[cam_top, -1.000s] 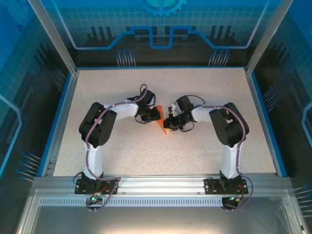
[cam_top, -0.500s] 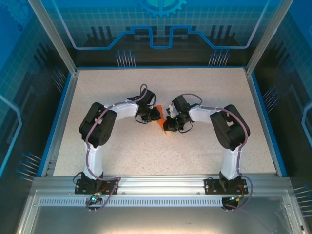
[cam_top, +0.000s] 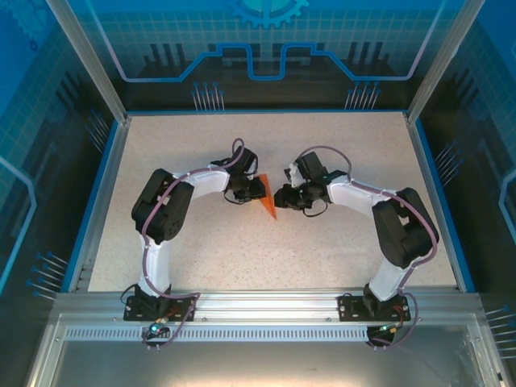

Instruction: Fold a paper plane with a square sheet of paper (pick it up from the middle)

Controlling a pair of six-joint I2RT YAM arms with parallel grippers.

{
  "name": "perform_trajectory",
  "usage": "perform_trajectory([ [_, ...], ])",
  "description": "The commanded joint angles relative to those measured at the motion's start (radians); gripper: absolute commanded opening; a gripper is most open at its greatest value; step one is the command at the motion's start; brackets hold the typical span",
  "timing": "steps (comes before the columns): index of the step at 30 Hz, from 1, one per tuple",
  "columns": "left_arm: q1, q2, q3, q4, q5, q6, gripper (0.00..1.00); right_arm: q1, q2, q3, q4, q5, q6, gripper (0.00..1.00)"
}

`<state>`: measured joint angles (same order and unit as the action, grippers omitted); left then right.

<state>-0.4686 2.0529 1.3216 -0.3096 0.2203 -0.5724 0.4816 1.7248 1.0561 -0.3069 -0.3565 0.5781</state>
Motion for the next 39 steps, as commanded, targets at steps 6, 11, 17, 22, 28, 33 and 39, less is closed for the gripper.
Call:
perform_trajectory([
  [6, -0.003, 0.079, -0.014, -0.094, -0.073, 0.02, 0.23, 0.093, 0.078, 0.104, -0.13, 0.224, -0.073, 0.3],
  [11, -0.004, 0.08, -0.009, -0.098, -0.07, 0.019, 0.23, 0.146, 0.156, 0.174, -0.151, 0.265, -0.108, 0.3],
  [17, -0.004, 0.076, -0.008, -0.102, -0.069, 0.019, 0.23, 0.15, 0.213, 0.203, -0.153, 0.259, -0.122, 0.29],
  [22, -0.003, 0.07, -0.004, -0.104, -0.068, 0.018, 0.23, 0.149, 0.24, 0.206, -0.152, 0.249, -0.129, 0.27],
  [28, -0.004, 0.055, 0.002, -0.108, -0.067, 0.02, 0.23, 0.124, 0.242, 0.155, -0.1, 0.197, -0.126, 0.16],
  [33, -0.004, 0.031, 0.021, -0.115, -0.07, 0.025, 0.23, 0.07, 0.247, 0.088, -0.015, 0.081, -0.106, 0.09],
  [39, -0.002, -0.028, 0.034, -0.084, -0.066, 0.03, 0.29, 0.022, 0.243, 0.031, 0.057, -0.023, -0.087, 0.07],
])
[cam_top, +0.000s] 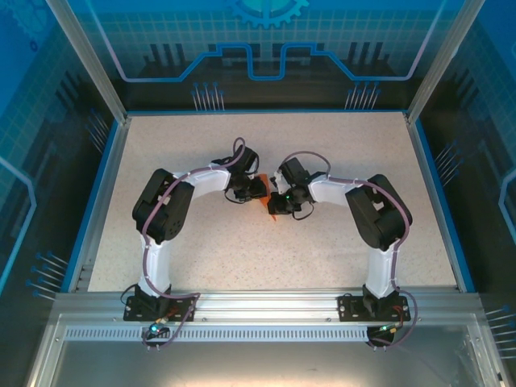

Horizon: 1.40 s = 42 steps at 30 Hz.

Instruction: Fold a paper plane with a square sheet of paper (pick it up from the middle)

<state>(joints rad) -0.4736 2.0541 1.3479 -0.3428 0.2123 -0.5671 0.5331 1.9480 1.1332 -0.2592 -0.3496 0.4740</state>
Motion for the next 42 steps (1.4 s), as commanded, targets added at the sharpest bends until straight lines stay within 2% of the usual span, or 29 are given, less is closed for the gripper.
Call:
perform_trajectory([
  [1, 0.003, -0.043, 0.001, -0.034, -0.055, 0.025, 0.31, -0.036, 0.021, -0.054, 0.016, -0.045, 0.018, 0.07],
  [7, 0.005, -0.118, -0.073, 0.105, -0.008, 0.011, 0.37, -0.091, 0.04, -0.098, 0.102, -0.168, 0.047, 0.05],
  [12, 0.007, -0.126, -0.139, 0.208, 0.051, -0.001, 0.37, -0.132, 0.071, -0.124, 0.174, -0.271, 0.091, 0.04],
  [18, 0.008, -0.11, -0.184, 0.325, 0.143, -0.015, 0.34, -0.157, 0.093, -0.129, 0.191, -0.318, 0.131, 0.03],
  [27, 0.008, -0.073, -0.205, 0.367, 0.179, -0.01, 0.28, -0.179, 0.127, -0.124, 0.187, -0.327, 0.174, 0.0],
  [42, 0.007, -0.027, -0.187, 0.344, 0.172, -0.001, 0.26, -0.192, 0.154, -0.111, 0.153, -0.317, 0.204, 0.0],
])
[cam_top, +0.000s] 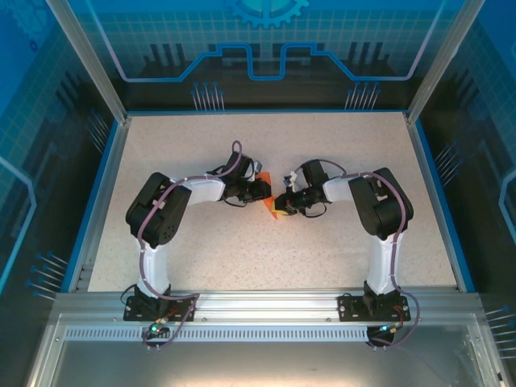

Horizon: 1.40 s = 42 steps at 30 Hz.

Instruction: Fold a paper plane with a square sheet of paper (pick it up from the middle)

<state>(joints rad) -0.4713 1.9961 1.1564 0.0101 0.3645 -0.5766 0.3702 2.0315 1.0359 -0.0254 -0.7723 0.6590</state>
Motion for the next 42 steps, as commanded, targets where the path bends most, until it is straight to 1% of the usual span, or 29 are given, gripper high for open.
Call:
perform_trajectory([
  [1, 0.005, 0.036, 0.008, -0.012, 0.018, 0.011, 0.25, -0.028, 0.07, -0.011, -0.083, 0.105, 0.021, 0.0],
  [9, 0.005, 0.066, 0.019, -0.02, 0.012, 0.017, 0.22, -0.029, 0.073, -0.01, -0.084, 0.097, 0.025, 0.0],
  [15, 0.005, 0.079, 0.036, -0.062, -0.013, 0.025, 0.21, -0.029, 0.072, -0.013, -0.082, 0.091, 0.028, 0.0],
  [18, 0.006, 0.088, 0.052, -0.106, -0.035, 0.034, 0.18, -0.03, 0.051, -0.014, -0.082, 0.089, 0.025, 0.05],
  [22, 0.004, 0.112, 0.072, -0.156, -0.048, 0.044, 0.15, -0.034, -0.023, -0.022, -0.087, 0.088, 0.024, 0.14],
  [25, 0.003, 0.134, 0.09, -0.189, -0.055, 0.047, 0.14, -0.034, -0.078, -0.026, -0.115, 0.105, 0.017, 0.17],
  [31, -0.001, 0.151, 0.101, -0.206, -0.053, 0.047, 0.13, -0.033, -0.197, -0.056, -0.16, 0.2, 0.004, 0.17],
  [34, -0.003, 0.154, 0.107, -0.213, -0.052, 0.051, 0.13, -0.012, -0.237, -0.044, -0.18, 0.238, -0.02, 0.16],
  [38, -0.005, 0.157, 0.115, -0.218, -0.053, 0.052, 0.13, 0.036, -0.22, 0.005, -0.209, 0.254, -0.043, 0.15],
  [42, -0.006, 0.159, 0.119, -0.22, -0.052, 0.05, 0.13, 0.069, -0.154, 0.057, -0.214, 0.231, -0.042, 0.13],
])
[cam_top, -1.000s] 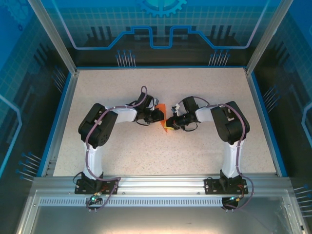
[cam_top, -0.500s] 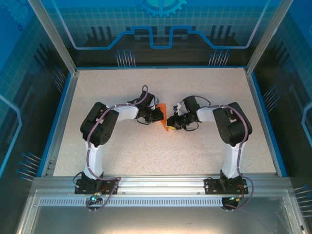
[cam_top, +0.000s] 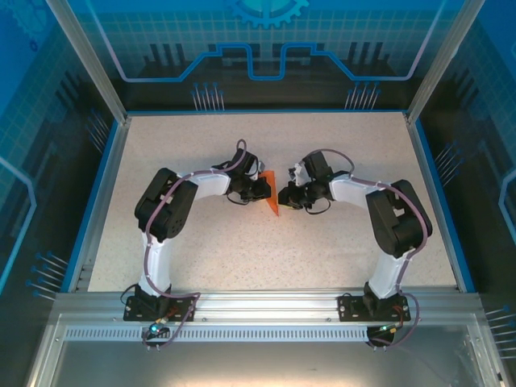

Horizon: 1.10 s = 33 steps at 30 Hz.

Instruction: Fold a paper plane with a square sheet of paper (pick it up from the middle)

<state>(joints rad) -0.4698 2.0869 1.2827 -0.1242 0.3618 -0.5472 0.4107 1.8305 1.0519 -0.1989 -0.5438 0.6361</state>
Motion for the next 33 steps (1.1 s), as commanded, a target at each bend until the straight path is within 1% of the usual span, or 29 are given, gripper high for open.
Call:
perform_trajectory([
  [1, -0.007, 0.068, -0.007, -0.088, -0.049, 0.02, 0.13, 0.036, 0.064, 0.05, -0.037, -0.006, -0.018, 0.13],
  [5, -0.007, 0.068, -0.008, -0.089, -0.049, 0.021, 0.13, 0.055, 0.103, 0.076, -0.035, -0.023, -0.02, 0.13],
  [10, -0.008, 0.068, -0.006, -0.092, -0.05, 0.021, 0.13, 0.047, 0.131, 0.068, -0.034, -0.007, -0.009, 0.11],
  [16, -0.008, 0.071, 0.002, -0.1, -0.053, 0.021, 0.13, 0.026, 0.141, 0.006, -0.001, -0.045, 0.005, 0.1],
  [19, -0.007, 0.074, 0.007, -0.102, -0.055, 0.02, 0.13, 0.025, 0.148, -0.014, 0.016, -0.09, 0.011, 0.1],
  [23, -0.008, 0.076, 0.01, -0.104, -0.055, 0.019, 0.13, 0.024, 0.154, -0.022, 0.005, -0.111, 0.002, 0.1],
  [33, -0.009, 0.081, 0.013, -0.109, -0.058, 0.017, 0.13, 0.02, 0.136, -0.042, -0.151, -0.029, -0.051, 0.09],
])
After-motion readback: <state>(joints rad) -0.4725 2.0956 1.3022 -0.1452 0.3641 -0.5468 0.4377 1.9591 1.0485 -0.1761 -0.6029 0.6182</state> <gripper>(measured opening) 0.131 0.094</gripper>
